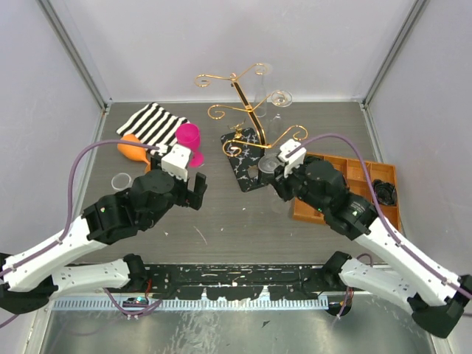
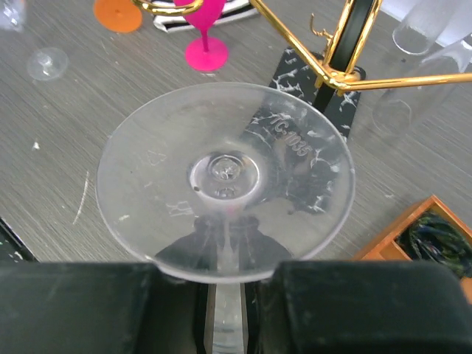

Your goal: Place the wine glass upside down on the wine glass rack

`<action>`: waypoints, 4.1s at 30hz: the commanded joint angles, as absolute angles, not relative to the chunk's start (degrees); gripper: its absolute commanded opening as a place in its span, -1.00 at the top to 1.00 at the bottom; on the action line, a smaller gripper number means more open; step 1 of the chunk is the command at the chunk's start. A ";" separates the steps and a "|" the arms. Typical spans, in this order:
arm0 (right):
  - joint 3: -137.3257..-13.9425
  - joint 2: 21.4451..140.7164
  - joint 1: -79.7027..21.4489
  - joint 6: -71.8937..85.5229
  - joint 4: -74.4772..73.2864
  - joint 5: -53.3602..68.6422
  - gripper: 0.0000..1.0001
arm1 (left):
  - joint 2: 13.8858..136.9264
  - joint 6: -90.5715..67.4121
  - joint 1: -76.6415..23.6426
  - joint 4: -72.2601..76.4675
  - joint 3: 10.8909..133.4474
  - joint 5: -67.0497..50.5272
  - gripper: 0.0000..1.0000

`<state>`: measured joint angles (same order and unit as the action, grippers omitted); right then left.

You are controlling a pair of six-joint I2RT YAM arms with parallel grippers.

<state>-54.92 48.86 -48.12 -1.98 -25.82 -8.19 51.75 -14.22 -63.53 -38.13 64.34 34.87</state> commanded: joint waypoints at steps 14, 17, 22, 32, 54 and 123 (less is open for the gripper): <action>-34.00 44.58 -9.05 20.14 30.52 51.09 0.99 | 50.61 -12.43 -62.22 -40.96 62.31 33.08 -0.91; -33.08 44.88 -8.66 19.27 31.41 51.13 0.99 | 50.89 -11.92 -62.04 -41.11 61.96 33.07 -0.91; -32.96 45.29 -8.21 15.28 27.57 47.15 0.99 | 50.86 -11.44 -61.79 -41.22 61.62 33.05 -0.91; -32.39 48.57 -8.07 10.64 25.30 37.41 0.99 | 48.37 -9.70 -61.37 -39.32 60.11 34.67 -0.91; -34.03 56.08 -8.11 6.72 32.51 39.66 0.99 | 45.96 -7.89 -61.33 -38.14 58.80 36.95 -0.94; -36.77 59.85 -8.09 6.62 31.67 19.51 0.64 | 46.14 -7.69 -61.28 -38.09 58.62 36.41 -0.96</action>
<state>-36.82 63.31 -8.40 6.42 26.33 22.65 46.85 -8.08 -61.54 -39.90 59.44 36.07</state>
